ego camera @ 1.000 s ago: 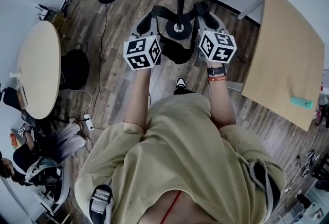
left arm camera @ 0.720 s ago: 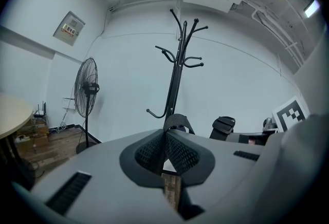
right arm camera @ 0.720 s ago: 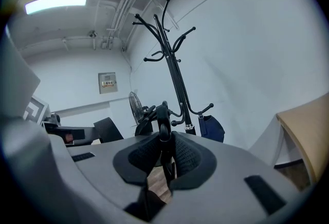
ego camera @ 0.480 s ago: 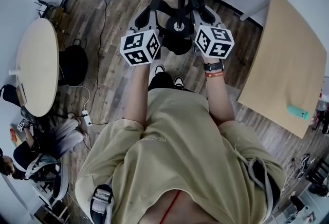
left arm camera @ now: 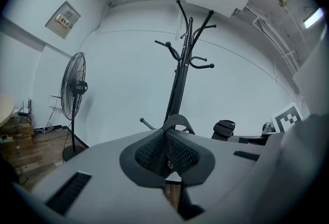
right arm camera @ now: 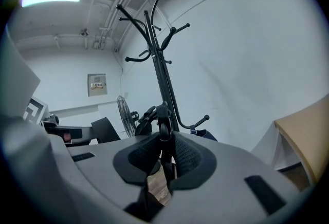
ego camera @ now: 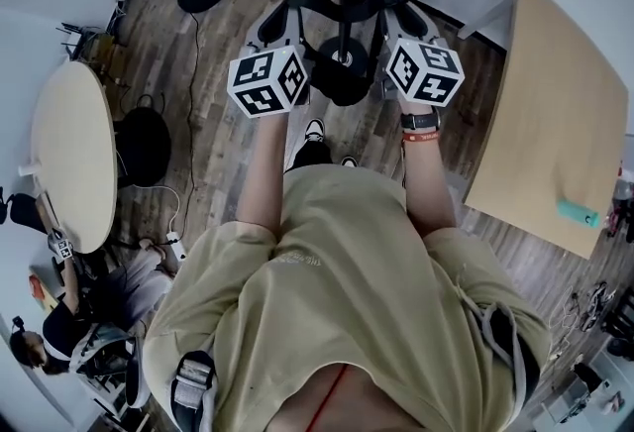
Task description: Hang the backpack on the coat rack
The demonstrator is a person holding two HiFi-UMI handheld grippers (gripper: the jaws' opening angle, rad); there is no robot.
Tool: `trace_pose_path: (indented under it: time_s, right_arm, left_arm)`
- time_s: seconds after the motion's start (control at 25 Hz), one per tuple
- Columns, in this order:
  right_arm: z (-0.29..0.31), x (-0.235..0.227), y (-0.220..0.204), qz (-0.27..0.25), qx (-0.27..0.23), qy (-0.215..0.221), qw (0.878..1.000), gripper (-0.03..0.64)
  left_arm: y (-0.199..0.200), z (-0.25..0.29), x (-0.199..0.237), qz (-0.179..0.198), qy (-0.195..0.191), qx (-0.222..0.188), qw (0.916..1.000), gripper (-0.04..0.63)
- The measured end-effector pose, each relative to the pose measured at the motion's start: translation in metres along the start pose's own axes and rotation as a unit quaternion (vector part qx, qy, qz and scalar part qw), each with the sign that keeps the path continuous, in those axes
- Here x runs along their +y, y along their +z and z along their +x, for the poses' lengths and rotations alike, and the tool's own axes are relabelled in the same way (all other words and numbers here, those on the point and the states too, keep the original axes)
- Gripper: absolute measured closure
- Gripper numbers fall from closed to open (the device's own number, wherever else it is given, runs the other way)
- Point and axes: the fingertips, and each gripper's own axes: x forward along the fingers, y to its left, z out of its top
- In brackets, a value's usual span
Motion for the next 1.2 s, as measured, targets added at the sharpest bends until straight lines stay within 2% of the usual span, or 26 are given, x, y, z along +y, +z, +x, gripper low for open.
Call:
trace_pose_path:
  time_s: [0.28,0.6,0.8,1.2]
  right_arm:
    - [0.031,-0.024,0.018,0.015,-0.008,-0.023,1.000,0.541]
    - [0.064,-0.056,0.020,0.034,-0.007,-0.051,0.998,0.541]
    - [0.086,-0.073,0.006,0.043,0.013,-0.066,0.997,0.541]
    - [0.111,-0.072,-0.041,0.030,0.066,-0.060,0.996,0.541]
  left_arm:
    - [0.018,0.043,0.014,-0.007,-0.015,-0.003,0.9999,0.571]
    - [0.021,0.083,0.046,-0.027,-0.005,0.003,0.9996,0.571]
    - [0.010,0.105,0.061,-0.035,0.002,0.022,0.9991,0.571]
    - [-0.034,0.125,0.078,-0.009,0.021,0.064,0.9977,0.571]
